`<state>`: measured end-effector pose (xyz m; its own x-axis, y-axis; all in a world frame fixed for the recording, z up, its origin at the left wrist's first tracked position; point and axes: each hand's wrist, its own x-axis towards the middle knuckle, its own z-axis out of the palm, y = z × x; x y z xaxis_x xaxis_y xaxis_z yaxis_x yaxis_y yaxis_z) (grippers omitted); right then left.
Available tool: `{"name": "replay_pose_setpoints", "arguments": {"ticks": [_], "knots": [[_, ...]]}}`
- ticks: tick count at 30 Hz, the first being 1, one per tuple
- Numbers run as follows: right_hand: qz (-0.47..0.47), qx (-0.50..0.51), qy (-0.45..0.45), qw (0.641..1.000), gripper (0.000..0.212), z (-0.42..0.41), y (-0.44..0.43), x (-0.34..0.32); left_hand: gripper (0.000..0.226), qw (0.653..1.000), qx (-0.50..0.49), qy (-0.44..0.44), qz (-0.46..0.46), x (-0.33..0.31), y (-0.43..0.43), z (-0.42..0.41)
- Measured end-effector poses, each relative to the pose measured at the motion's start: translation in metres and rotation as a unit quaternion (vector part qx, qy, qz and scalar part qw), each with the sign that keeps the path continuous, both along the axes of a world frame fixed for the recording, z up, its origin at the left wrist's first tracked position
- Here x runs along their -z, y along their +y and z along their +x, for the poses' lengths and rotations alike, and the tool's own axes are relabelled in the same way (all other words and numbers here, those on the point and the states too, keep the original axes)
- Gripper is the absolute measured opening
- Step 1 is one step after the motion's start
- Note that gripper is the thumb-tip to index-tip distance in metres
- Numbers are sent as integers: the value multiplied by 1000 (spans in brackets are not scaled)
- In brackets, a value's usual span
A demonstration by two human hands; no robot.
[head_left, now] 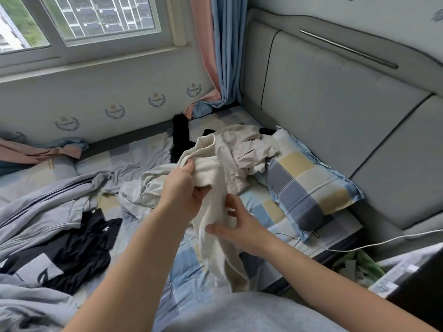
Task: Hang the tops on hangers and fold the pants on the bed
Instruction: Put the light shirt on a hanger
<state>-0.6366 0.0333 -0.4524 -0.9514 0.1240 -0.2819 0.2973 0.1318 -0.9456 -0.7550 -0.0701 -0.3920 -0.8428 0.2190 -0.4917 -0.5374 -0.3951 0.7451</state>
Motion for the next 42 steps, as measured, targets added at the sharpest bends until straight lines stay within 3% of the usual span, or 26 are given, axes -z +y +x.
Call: {"name": "replay_pose_setpoints", "arguments": {"ticks": [2, 3, 6, 10, 15, 17, 20, 22, 24, 26, 29, 31, 32, 35, 40, 42], "knots": [[14, 2, 9, 1000, 81, -1, -3, 1, 16, 1000, 6, -15, 19, 0, 5, 3], [49, 15, 2, 999, 73, -2, -2, 5, 16, 999, 9, -22, 25, 1, 6, 4], [157, 59, -34, 985, 15, -4, 13, 13, 16, 998, 4, -42, 36, 8, 3, -1], [192, 104, -46, 975, 32, 1, 53, 21, 12, 998, -2, -58, 13, 25, -14, -12], [181, 126, -45, 974, 25, -2, 88, 0, 22, 997, 20, -71, -25, 56, -26, -11], [160, 137, -48, 976, 39, -6, 92, -12, 28, 998, 31, -48, -26, 63, -26, -7], [77, 163, -32, 983, 32, -13, 91, -30, 37, 992, 104, 19, -61, 64, -22, 6], [44, 168, -26, 985, 30, -17, 89, -41, 40, 972, 182, 93, -117, 61, -16, 17], [20, 165, -21, 986, 33, -19, 85, -48, 49, 925, 271, 201, -174, 57, -11, 29], [2, 177, -19, 984, 43, -22, 83, -53, 68, 855, 352, 314, -215, 55, -7, 39], [-49, 220, -13, 974, 37, -25, 82, -63, 90, 724, 420, 466, -287, 57, 3, 53], [-98, 242, -9, 965, 30, -27, 85, -68, 89, 648, 394, 530, -379, 64, 7, 58], [-113, 246, -5, 963, 28, -28, 87, -70, 76, 629, 359, 549, -417, 66, 7, 59], [-144, 276, 17, 950, 25, -31, 99, -74, 35, 623, 245, 596, -444, 64, 1, 50], [-189, 327, -22, 926, 23, -31, 126, -68, 31, 648, 149, 625, -409, 42, -23, 20], [-219, 325, -39, 919, 23, -32, 130, -61, 24, 683, 150, 611, -372, 29, -28, 12]]}}
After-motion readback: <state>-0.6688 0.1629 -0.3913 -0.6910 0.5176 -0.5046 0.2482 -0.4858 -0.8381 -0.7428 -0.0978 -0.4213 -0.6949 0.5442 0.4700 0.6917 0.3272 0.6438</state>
